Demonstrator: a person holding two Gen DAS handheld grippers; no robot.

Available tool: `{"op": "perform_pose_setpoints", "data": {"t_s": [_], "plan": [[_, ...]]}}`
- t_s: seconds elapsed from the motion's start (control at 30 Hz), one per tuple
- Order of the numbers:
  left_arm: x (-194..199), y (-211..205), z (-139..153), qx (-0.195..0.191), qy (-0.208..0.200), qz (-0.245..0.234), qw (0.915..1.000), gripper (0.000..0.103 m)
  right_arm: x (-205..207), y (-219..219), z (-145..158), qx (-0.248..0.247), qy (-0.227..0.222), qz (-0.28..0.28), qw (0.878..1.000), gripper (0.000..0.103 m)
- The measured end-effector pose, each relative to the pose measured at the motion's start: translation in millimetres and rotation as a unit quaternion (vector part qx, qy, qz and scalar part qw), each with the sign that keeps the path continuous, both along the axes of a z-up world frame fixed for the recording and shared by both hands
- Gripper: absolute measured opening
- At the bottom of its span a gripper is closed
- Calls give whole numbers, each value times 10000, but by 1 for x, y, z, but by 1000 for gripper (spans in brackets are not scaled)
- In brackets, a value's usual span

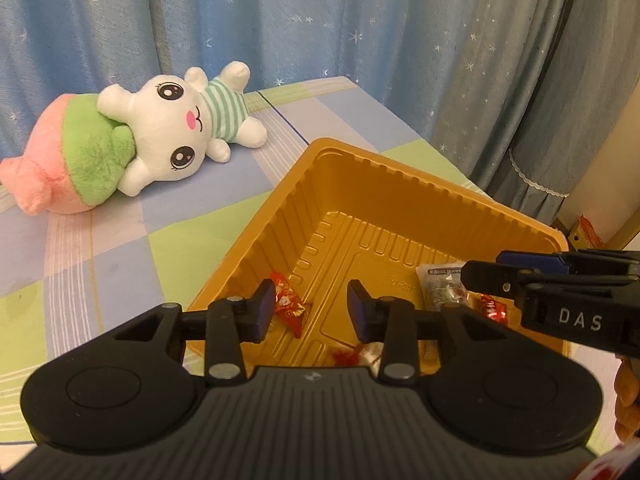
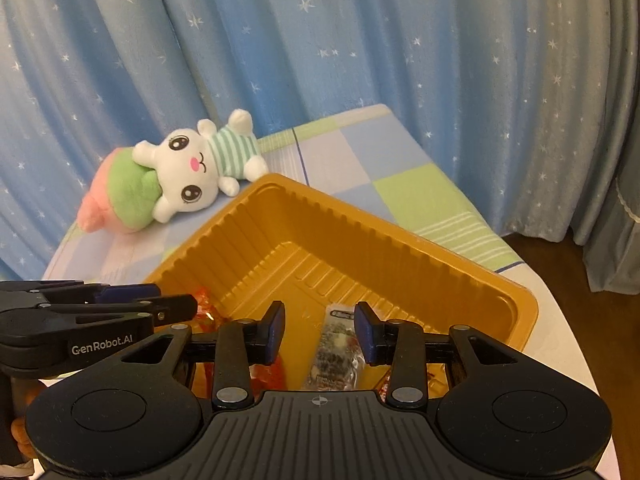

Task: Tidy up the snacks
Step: 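Carry both snacks over the orange tray and open both tools to release them, then withdraw both tools from the tray toward the remaining snacks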

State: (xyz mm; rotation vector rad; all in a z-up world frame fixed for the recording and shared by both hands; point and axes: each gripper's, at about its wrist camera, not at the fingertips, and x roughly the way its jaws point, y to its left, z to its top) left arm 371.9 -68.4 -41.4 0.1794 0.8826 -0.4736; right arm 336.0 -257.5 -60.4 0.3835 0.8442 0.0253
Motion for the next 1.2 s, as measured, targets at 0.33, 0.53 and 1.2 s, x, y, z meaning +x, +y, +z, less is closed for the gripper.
{"op": "perform_pose_setpoints", "data": {"t_s": [0.33, 0.53, 1.2], "plan": [[-40, 26, 23, -249, -49, 231, 9994, 45, -37, 1, 17, 125, -91, 172, 9997, 58], [-76, 50, 35, -454, -53, 508, 9977, 45, -70, 1, 28, 178, -169, 309, 9992, 62], [-213, 103, 37, -403, 45, 1017, 9940, 45, -162, 33, 38, 200, -66, 1211, 9924, 69]]}}
